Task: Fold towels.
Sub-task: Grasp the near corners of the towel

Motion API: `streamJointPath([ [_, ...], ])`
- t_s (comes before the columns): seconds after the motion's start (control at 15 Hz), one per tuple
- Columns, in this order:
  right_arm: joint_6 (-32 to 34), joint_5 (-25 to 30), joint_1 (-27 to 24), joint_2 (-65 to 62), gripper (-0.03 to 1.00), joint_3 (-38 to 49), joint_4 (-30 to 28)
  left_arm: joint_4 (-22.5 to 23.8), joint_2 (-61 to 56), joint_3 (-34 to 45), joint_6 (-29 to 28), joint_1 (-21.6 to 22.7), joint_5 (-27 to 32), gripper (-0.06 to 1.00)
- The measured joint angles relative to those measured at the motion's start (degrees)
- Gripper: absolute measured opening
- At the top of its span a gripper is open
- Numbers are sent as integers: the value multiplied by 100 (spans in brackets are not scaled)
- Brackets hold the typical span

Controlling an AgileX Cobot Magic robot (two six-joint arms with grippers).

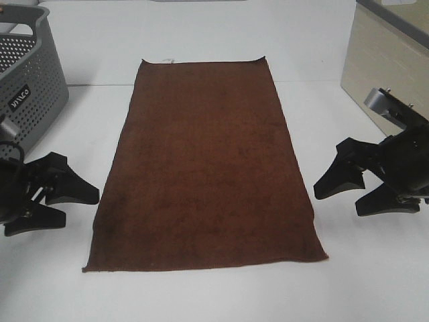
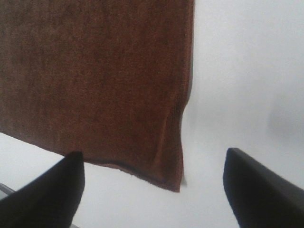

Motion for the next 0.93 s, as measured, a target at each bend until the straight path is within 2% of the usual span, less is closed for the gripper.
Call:
streamJointPath([
  [0.27,-212,-115,0,710,75,-172,166,-138,854,-470,155,-424,-6,71],
  [0.47,-647,-103,0,1157,74,-183,630,-281,1180,-768,155,-630,23,71],
  [0.6,-917,-63,229,1352,70,-218,985,-447,1318,-940,155,-854,34,70],
  [0.73,-928,-229,665,1455,63,-241,1295,-619,1392,-1003,155,-951,29,67],
  [0.8,-808,-407,831,1467,55,-241,1364,-693,1432,-1003,155,-963,-17,58],
  [0.93,-493,-653,882,1524,30,-241,1404,-699,1501,-1003,155,-968,-201,27],
])
